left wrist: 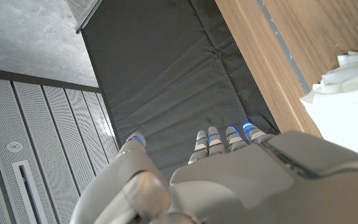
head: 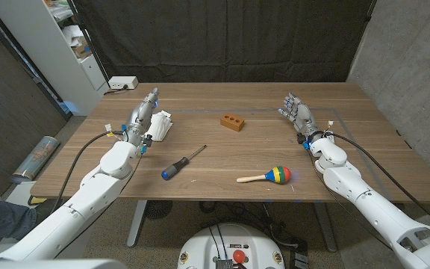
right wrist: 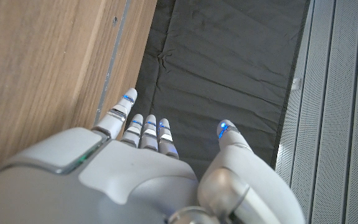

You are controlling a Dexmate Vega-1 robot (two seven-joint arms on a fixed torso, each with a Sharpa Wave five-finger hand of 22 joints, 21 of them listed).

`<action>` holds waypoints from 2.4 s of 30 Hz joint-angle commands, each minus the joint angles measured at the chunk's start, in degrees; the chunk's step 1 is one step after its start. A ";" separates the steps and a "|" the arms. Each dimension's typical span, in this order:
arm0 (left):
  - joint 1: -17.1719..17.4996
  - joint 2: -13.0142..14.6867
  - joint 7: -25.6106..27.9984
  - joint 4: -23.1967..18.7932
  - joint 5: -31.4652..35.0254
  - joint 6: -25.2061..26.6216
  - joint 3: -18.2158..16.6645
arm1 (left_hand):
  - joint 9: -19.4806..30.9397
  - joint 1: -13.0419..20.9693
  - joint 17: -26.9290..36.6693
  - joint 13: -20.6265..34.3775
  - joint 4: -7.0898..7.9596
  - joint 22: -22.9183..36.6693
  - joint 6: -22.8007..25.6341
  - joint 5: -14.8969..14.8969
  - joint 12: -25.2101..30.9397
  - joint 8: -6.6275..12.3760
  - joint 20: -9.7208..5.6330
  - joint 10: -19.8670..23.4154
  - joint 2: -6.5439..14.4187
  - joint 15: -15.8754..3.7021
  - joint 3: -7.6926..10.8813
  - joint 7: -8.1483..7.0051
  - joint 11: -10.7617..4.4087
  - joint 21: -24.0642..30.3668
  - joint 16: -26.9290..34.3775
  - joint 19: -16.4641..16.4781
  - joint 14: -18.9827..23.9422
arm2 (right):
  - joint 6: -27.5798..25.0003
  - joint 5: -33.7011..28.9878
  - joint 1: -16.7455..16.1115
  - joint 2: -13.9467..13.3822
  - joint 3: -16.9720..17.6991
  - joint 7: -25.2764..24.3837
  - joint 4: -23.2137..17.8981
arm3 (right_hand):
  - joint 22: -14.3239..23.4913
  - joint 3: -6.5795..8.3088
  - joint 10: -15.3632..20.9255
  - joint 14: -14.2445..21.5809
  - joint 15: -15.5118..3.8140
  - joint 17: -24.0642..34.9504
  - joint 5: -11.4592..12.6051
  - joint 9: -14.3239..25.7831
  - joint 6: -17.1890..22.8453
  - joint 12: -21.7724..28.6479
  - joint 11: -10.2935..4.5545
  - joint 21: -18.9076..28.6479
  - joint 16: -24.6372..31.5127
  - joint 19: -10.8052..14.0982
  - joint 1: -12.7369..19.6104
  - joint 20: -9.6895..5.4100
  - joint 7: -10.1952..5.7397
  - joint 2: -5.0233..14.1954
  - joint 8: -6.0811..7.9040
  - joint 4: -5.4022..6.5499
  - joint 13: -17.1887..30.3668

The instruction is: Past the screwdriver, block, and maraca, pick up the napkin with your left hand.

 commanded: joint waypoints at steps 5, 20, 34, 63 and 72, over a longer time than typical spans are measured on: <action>4.84 2.88 2.53 -4.23 1.30 1.60 -3.71 | 0.25 0.51 0.18 0.00 -0.44 0.19 0.61 0.40 0.32 0.51 0.30 0.20 0.16 -0.07 0.33 0.05 0.03 -0.20 0.34 -1.02 0.35 | -0.08 -0.31 0.23 -0.35 -0.15 0.28 -0.08 | 0.28 0.11 0.21 0.12 0.24 0.07 0.37 0.15 0.67 0.55 0.02 0.55 0.43 0.50 0.00 -0.05 -0.10 0.66 0.10 -0.38 -0.04; 4.14 3.48 1.97 -3.84 2.18 3.10 -4.37 | 0.25 0.56 0.18 -0.16 -0.60 0.19 0.82 0.43 0.34 0.52 0.45 0.32 0.16 -0.07 0.29 -0.04 -0.08 -0.38 0.35 -0.86 0.55 | -0.34 -0.66 -0.36 -0.58 -0.19 -0.56 -1.05 | 0.28 0.07 0.27 0.14 0.22 -0.09 0.42 0.14 0.68 0.57 0.04 0.54 0.45 0.50 -0.01 -0.01 -0.12 0.70 0.07 -0.48 -0.08; 4.64 4.36 4.96 -4.61 5.70 4.62 -4.85 | 0.26 0.66 0.19 -0.32 -0.78 0.20 0.90 0.47 0.35 0.48 0.49 0.41 0.19 -0.18 0.26 -0.13 -0.11 -0.63 0.35 -0.80 0.76 | -1.02 -0.76 -1.05 -1.13 0.13 -1.65 -2.35 | 0.28 0.04 0.29 0.14 0.24 -0.18 0.44 0.14 0.68 0.57 0.07 0.54 0.46 0.50 -0.04 0.02 -0.15 0.74 0.06 -0.52 -0.10; 7.56 7.61 8.99 -9.12 11.28 10.19 -7.19 | 0.28 1.12 0.18 -0.59 -1.36 0.21 1.23 0.67 0.31 0.48 0.70 0.48 0.26 -0.41 0.31 -0.44 -0.43 -1.12 0.24 -0.63 0.93 | 1.27 -0.51 0.97 1.20 -0.35 -0.18 1.33 | 0.27 -0.06 0.98 0.84 0.02 -0.46 0.51 0.12 1.22 0.82 -0.07 0.71 0.74 1.05 -0.09 -0.03 -0.49 0.81 0.22 -0.70 -0.16; 7.28 8.69 10.41 -10.35 14.91 14.44 -6.26 | 0.29 1.42 0.18 -0.67 -1.66 0.22 1.18 0.76 0.29 0.43 0.80 0.46 0.25 -0.38 0.36 -0.53 -0.46 -1.29 0.17 -0.60 0.87 | 1.97 -0.81 1.41 1.91 -0.59 -0.22 2.43 | 0.27 -0.04 1.28 1.15 0.00 -0.56 0.55 0.12 1.52 0.89 -0.05 0.73 0.83 1.19 -0.05 -0.09 -0.43 0.91 0.29 -0.79 -0.18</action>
